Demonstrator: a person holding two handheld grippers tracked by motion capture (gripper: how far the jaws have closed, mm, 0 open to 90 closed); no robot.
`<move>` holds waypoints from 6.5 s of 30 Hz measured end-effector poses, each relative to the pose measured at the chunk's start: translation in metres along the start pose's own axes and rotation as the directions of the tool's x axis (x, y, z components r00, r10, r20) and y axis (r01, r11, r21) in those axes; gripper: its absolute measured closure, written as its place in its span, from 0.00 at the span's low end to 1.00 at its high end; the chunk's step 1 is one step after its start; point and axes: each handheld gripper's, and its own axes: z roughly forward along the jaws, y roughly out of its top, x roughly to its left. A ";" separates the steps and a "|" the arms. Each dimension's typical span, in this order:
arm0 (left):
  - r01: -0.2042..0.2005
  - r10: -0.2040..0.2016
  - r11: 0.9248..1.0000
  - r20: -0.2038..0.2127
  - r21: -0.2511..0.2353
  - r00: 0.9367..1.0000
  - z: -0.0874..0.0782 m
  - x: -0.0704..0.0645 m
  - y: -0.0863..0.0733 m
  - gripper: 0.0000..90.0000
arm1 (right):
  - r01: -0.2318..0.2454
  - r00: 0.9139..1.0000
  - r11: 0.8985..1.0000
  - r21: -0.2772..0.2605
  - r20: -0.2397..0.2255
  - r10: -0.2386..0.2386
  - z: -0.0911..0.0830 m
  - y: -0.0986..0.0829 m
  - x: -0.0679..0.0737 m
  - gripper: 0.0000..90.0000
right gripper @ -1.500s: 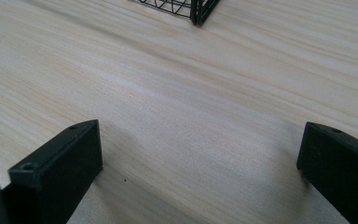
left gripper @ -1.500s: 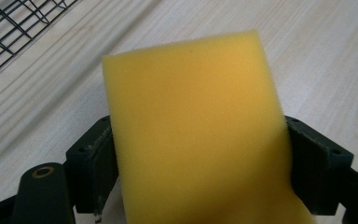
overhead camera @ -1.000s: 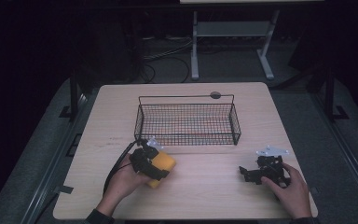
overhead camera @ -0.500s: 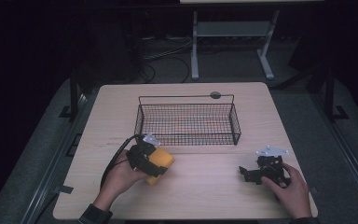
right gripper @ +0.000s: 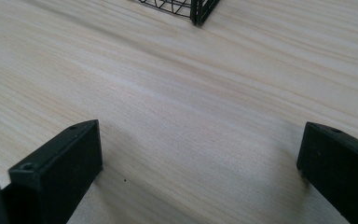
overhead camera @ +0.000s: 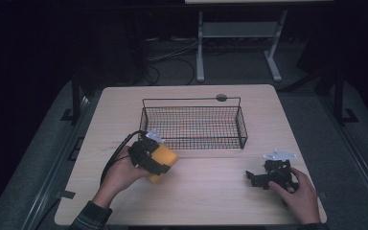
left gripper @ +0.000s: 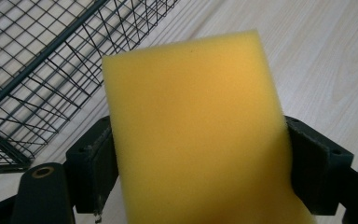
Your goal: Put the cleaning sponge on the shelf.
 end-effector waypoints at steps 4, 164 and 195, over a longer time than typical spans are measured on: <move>-0.008 0.008 1.000 -0.004 -0.002 1.000 -0.004 0.003 0.005 0.22 | 0.000 1.000 1.000 0.000 0.000 0.000 0.000 0.000 0.000 0.00; 0.069 -0.062 0.996 -0.115 0.063 0.991 0.064 0.126 0.070 0.15 | -0.001 1.000 1.000 0.000 0.000 0.001 0.000 0.000 0.000 0.00; 0.058 -0.070 0.993 -0.117 -0.105 0.991 -0.017 0.106 0.043 0.15 | 0.000 1.000 1.000 0.000 0.000 0.000 0.000 0.000 0.000 0.00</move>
